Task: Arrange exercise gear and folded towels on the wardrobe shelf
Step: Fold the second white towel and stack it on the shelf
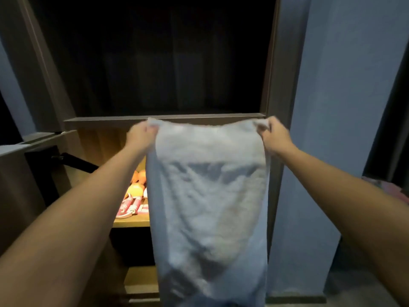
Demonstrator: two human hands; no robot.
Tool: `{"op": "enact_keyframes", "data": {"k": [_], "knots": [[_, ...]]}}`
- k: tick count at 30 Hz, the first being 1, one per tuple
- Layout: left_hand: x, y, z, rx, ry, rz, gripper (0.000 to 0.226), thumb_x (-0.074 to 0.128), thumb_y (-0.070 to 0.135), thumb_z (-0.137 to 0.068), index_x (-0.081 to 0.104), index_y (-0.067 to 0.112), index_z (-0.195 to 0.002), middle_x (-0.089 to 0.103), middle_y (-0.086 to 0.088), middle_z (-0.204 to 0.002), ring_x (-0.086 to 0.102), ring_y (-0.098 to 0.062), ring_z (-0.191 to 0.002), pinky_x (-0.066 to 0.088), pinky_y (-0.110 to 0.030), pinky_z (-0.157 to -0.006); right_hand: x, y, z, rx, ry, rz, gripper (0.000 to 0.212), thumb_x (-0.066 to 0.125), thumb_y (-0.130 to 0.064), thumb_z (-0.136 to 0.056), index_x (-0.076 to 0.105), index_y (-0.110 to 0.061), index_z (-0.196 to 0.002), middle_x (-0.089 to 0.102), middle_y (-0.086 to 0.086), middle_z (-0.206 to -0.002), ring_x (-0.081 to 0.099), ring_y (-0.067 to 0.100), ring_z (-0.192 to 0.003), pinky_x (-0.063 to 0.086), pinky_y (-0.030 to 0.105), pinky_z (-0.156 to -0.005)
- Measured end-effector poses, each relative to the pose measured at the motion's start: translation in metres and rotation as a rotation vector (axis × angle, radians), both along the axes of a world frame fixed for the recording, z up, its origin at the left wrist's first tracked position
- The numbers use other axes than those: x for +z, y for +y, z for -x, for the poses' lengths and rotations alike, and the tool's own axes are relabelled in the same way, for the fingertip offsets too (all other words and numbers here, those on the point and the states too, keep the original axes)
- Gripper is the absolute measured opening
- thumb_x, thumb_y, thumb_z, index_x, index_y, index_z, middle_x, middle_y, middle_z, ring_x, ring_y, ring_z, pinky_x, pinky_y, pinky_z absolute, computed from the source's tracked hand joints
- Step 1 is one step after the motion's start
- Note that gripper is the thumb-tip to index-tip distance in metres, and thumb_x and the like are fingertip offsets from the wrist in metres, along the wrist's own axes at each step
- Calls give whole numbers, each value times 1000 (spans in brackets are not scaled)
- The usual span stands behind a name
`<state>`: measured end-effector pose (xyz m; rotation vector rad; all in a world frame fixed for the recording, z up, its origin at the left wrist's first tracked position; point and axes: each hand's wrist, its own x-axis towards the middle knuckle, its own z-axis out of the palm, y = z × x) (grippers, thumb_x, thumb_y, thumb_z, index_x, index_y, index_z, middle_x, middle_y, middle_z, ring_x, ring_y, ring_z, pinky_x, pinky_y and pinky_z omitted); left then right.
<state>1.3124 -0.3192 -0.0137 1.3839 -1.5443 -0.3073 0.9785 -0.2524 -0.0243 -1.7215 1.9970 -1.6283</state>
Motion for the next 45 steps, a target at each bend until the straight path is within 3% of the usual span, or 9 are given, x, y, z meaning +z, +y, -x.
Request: {"op": "enact_keyframes", "data": {"k": [2,5,12,18,24,30,35,40,45], "knots": [[-6,-6,-3,-38,22,76,23,44,23,-100,65,15,-106,65,-3,-101,59,-25,-94,40,-29,-70,-2,-1,-1,66,-53,33,8,49,-26,-98,52,-27,-90,59,-1,-89,52,21,-81,42,34,-65],[-85,-8,-12,-64,-227,-261,29,47,23,-101,68,4,-108,66,-18,-111,57,-29,-93,38,-31,-72,-69,-1,-6,30,140,-577,38,48,-34,-100,53,-8,-127,59,13,-123,54,27,-98,43,34,-79],[-82,-16,-20,16,-228,-277,31,46,26,-101,66,3,-97,60,-17,-94,59,-35,-94,46,-37,-74,-71,-14,-13,-32,-161,-628,45,51,-46,-97,59,-7,-118,59,5,-95,59,20,-78,46,25,-56],[17,-25,-13,41,-25,121,27,42,19,-100,65,11,-110,65,-14,-110,59,-31,-104,46,-37,-82,23,-41,-5,128,-93,30,26,48,-29,-101,60,-8,-111,64,15,-116,56,19,-95,45,21,-70],[-21,-7,-22,-303,-375,-1004,31,54,35,-98,61,6,-88,58,-12,-83,54,-21,-71,40,-26,-53,-7,-15,7,217,-25,-1185,40,67,-46,-87,66,-7,-99,70,11,-104,67,26,-93,57,32,-65],[-14,-31,5,-14,48,-222,31,42,30,-103,62,8,-114,62,-10,-103,60,-24,-90,56,-36,-74,-4,-39,3,97,-157,-283,39,45,-38,-102,58,-8,-124,61,14,-120,58,27,-100,45,34,-78],[-29,-17,4,-94,-343,-750,32,48,28,-100,62,3,-86,63,-16,-87,61,-25,-70,49,-29,-55,-20,-27,9,65,-141,-911,33,52,-46,-97,62,-14,-91,65,9,-104,62,23,-87,49,33,-64],[-23,-26,9,-49,43,-324,36,42,31,-102,63,4,-114,63,-16,-111,61,-28,-96,53,-39,-84,-21,-39,10,63,-184,-404,45,44,-42,-101,59,-7,-124,61,10,-115,58,20,-89,44,28,-67],[-26,-13,-4,-266,-160,-998,26,50,24,-100,64,4,-91,66,-12,-91,61,-27,-79,48,-30,-61,-31,-26,11,175,-182,-1162,31,63,-35,-91,72,-6,-99,74,13,-96,70,28,-88,57,34,-70]]}}
